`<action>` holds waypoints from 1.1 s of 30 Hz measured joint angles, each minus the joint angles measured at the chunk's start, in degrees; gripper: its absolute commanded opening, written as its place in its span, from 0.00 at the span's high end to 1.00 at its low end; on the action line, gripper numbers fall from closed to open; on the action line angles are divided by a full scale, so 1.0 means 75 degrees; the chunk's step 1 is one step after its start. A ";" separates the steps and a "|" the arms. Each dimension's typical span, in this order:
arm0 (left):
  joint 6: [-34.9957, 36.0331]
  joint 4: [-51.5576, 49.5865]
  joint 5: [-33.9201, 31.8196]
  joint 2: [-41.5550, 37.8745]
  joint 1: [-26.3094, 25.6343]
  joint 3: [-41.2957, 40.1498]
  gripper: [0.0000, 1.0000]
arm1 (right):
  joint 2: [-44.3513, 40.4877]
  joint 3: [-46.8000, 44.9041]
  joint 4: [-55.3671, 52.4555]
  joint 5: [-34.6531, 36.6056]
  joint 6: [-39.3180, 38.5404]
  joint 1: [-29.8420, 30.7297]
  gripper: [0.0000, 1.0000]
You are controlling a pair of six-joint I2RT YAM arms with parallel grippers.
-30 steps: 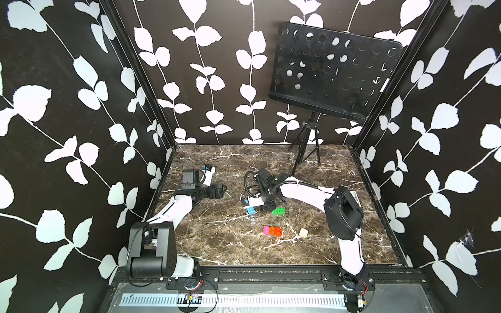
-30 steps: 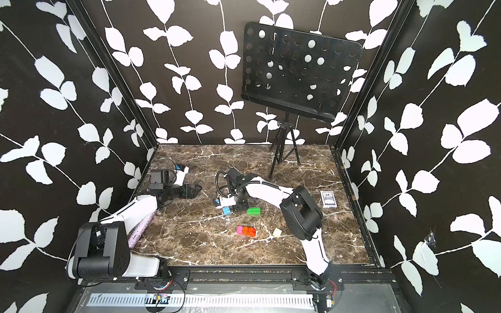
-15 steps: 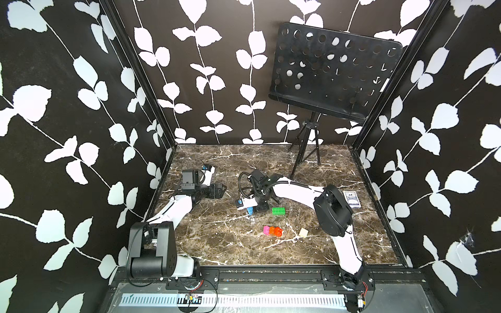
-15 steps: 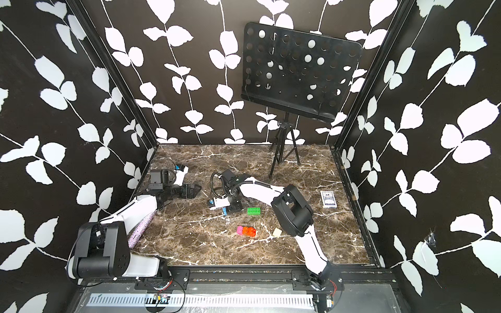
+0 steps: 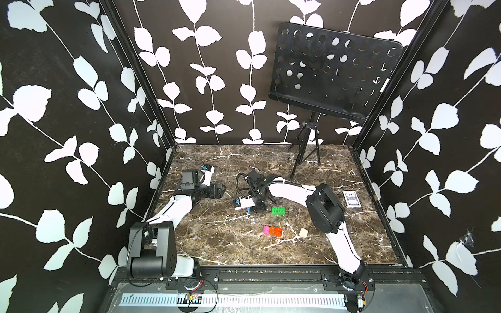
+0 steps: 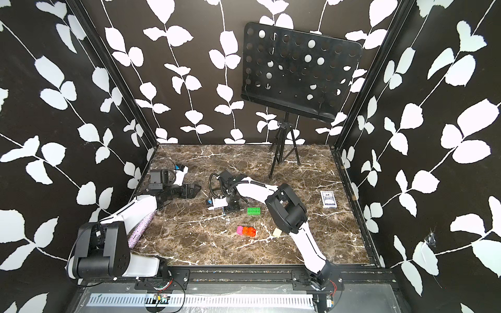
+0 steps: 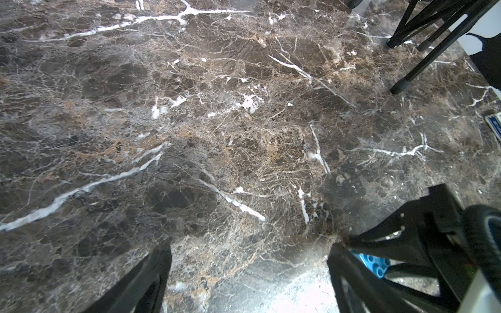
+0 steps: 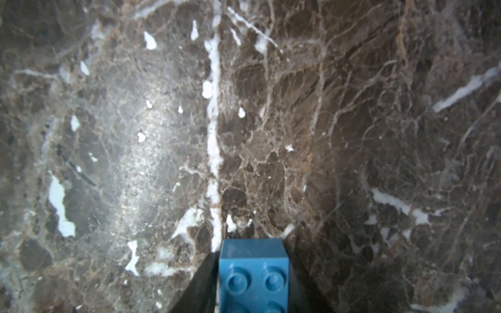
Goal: Assemble the letter y with lego
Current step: Pick up the lego brick from the center of the board, then assemble the lego brick with the lego brick.
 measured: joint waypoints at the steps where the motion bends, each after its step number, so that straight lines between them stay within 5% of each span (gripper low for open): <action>1: 0.0000 0.0000 0.0003 0.0000 0.0000 0.0000 0.08 | 0.0000 0.0000 -0.0012 0.0000 0.0026 0.0000 0.66; 12: -0.0111 0.0050 0.0143 0.0003 0.0000 -0.0061 0.09 | -0.0495 -0.0746 0.0629 0.0023 0.0495 -0.0058 0.71; 33: -0.0245 0.0122 0.0533 0.0187 -0.0720 -0.0108 0.09 | -0.3856 -0.4558 0.1530 0.0746 0.1993 -0.0953 0.72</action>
